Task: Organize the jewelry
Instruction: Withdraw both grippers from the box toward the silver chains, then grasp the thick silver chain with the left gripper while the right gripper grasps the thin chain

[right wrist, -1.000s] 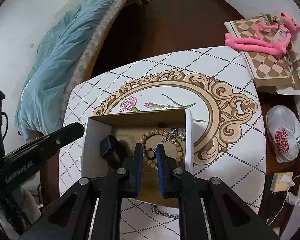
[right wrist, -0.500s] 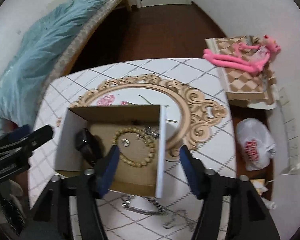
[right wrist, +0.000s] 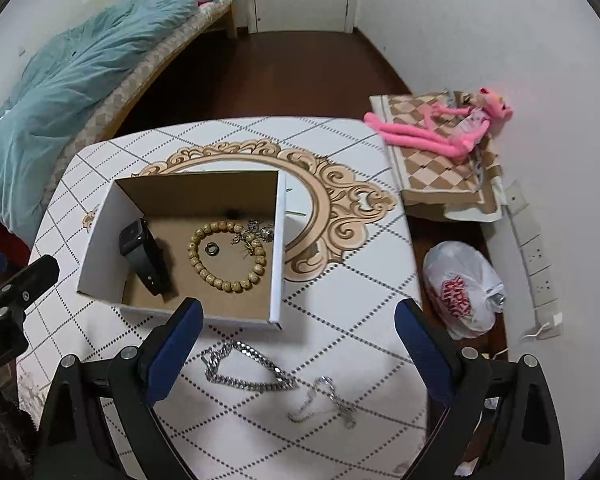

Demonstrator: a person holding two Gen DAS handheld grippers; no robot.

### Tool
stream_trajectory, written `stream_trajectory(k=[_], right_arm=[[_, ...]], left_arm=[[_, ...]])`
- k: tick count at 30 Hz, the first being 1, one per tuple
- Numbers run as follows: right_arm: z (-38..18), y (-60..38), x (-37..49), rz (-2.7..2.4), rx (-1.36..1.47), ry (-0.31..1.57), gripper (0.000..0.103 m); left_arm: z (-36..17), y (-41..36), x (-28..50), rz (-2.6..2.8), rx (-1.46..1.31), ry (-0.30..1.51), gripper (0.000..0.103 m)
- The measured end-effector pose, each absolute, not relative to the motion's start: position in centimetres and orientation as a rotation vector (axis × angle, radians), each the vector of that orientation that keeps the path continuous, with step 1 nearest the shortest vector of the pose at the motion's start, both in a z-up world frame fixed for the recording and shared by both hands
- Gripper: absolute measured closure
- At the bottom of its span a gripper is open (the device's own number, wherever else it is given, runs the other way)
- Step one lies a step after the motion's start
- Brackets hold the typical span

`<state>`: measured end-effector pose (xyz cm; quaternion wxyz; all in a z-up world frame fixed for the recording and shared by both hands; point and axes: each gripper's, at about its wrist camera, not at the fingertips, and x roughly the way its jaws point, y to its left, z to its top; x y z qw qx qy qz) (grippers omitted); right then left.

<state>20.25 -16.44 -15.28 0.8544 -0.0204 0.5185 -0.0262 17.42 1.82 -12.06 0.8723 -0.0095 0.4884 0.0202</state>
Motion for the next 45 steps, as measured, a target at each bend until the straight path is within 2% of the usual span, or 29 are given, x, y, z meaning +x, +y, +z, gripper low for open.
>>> stream_trajectory(k=[16, 26, 31, 38, 45], right_arm=[[-5.3, -16.7, 11.4, -0.081, -0.039, 0.873, 0.005], [-3.5, -17.2, 9.2, -0.053, 0.019, 0.845, 0.005], [-5.6, -18.9, 9.4, -0.047, 0.073, 0.898, 0.005], [-13.9, -22.9, 10.0, -0.114, 0.162, 1.071, 0.005], [-20.5, -25.9, 9.7, -0.180, 0.206, 1.146, 0.005]], left_arm=[[-4.8, 0.8, 9.7, 0.047, -0.029, 0.869, 0.001], [-3.4, 0.9, 7.9, 0.052, -0.035, 0.854, 0.001], [-5.8, 0.8, 8.3, 0.074, -0.030, 0.902, 0.001], [-12.4, -1.0, 9.5, 0.070, 0.010, 1.024, 0.001], [-18.3, -4.2, 11.8, -0.012, 0.025, 1.156, 0.001]])
